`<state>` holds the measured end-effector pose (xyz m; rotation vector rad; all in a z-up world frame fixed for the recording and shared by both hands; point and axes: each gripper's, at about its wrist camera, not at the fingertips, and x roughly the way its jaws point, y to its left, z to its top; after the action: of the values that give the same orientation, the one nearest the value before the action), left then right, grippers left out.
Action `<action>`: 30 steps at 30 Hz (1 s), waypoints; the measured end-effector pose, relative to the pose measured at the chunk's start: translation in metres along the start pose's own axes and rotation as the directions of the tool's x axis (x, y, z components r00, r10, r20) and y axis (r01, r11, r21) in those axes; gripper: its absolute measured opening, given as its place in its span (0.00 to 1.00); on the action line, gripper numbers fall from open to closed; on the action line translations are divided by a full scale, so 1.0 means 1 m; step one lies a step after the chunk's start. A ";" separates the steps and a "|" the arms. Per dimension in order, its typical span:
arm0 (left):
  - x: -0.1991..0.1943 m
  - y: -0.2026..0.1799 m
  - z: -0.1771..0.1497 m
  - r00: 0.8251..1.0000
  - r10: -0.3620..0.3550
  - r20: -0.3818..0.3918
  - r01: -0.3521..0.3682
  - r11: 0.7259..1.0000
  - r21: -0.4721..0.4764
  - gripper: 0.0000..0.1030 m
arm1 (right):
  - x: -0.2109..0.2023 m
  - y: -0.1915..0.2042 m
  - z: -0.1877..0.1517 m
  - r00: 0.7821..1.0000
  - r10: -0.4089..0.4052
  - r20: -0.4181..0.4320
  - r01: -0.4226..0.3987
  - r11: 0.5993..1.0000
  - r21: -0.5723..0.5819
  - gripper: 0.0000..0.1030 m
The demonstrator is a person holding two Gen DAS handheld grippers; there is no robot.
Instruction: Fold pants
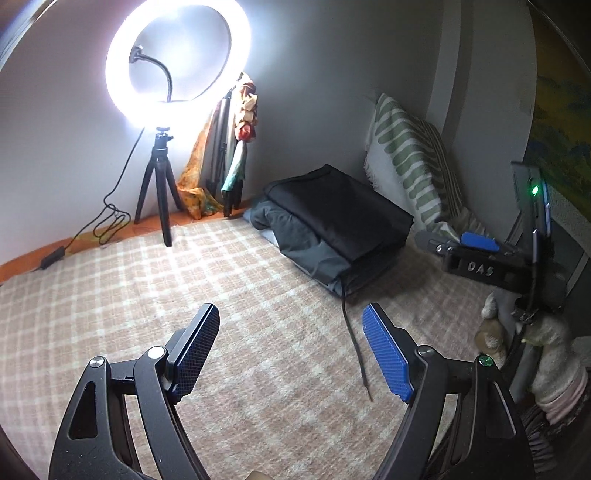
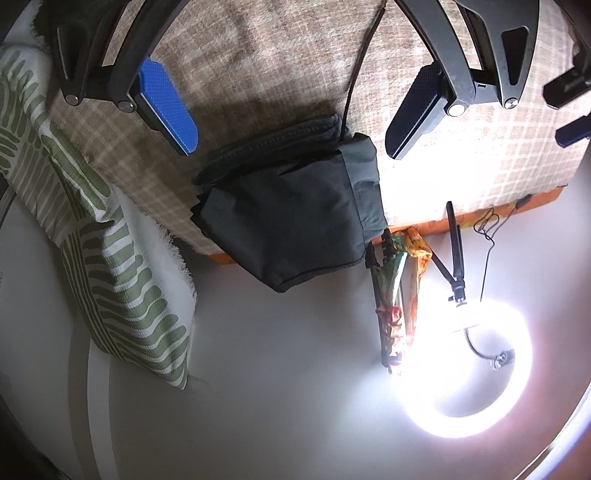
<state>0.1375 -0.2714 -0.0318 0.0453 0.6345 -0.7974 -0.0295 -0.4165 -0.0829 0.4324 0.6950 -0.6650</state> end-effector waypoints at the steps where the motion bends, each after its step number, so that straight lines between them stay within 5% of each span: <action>1: -0.001 0.001 0.000 1.000 0.002 0.003 -0.002 1.000 -0.001 0.78 | 0.002 0.000 0.000 1.000 0.001 -0.003 -0.001 1.000 0.003 1.00; 30: -0.012 0.007 0.008 0.992 0.114 0.049 -0.113 0.994 -0.009 0.89 | 0.017 0.012 -0.004 1.000 -0.011 -0.007 0.010 0.999 -0.036 1.00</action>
<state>0.1400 -0.2608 -0.0202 0.0558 0.5826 -0.6849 -0.0129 -0.4124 -0.0956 0.3987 0.7152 -0.6603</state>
